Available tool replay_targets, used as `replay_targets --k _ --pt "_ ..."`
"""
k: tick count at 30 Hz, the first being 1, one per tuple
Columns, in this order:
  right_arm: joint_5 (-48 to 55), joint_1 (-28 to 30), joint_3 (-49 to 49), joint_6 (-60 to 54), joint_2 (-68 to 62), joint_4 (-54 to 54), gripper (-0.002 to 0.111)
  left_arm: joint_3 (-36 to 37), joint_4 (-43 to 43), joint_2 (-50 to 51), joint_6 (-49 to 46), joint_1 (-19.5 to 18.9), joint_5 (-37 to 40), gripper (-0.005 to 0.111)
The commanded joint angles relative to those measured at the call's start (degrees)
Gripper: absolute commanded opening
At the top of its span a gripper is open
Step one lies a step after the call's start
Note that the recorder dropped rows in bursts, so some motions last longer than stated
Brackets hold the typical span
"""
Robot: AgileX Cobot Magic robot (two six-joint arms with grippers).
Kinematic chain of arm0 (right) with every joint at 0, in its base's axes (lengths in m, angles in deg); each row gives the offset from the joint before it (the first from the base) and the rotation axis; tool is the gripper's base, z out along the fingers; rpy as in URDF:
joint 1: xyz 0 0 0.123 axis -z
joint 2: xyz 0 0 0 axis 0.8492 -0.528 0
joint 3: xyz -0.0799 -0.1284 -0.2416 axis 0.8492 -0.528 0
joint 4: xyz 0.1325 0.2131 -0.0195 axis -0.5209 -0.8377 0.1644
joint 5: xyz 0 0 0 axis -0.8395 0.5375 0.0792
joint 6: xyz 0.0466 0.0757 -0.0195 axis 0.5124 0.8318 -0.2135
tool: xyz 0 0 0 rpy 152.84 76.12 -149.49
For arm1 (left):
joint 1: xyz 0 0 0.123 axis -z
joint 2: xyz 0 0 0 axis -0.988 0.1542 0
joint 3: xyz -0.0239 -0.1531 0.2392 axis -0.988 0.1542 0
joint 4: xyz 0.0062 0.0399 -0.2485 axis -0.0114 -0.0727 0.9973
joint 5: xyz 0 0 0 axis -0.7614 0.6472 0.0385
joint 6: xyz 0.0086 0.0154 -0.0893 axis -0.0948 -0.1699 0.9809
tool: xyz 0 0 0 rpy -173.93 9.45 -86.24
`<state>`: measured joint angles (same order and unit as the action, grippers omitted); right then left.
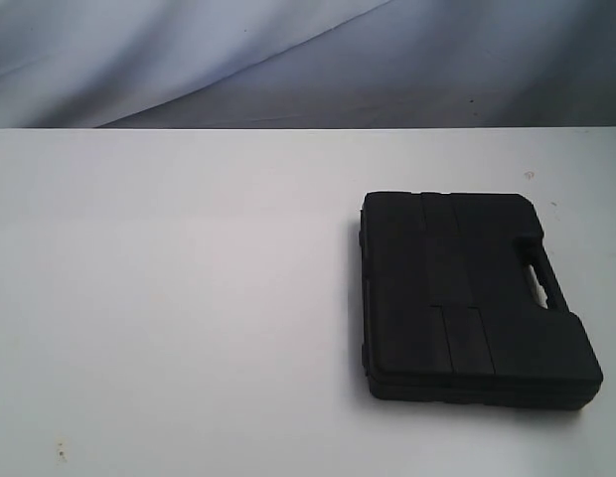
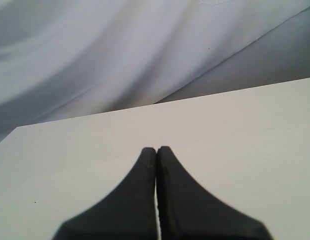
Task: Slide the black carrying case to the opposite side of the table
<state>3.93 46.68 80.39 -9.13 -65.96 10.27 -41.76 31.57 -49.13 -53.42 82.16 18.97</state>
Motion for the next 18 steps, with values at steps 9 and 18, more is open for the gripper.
replay_targets --k 9,18 --pt "2.43 6.51 -0.19 -1.21 0.21 -8.19 0.000 0.26 0.55 -0.15 0.60 -0.17 -0.78 0.000" --pt "2.46 6.51 -0.19 0.37 0.21 -10.63 0.000 0.26 0.55 -0.15 0.60 -0.17 -0.78 0.000"
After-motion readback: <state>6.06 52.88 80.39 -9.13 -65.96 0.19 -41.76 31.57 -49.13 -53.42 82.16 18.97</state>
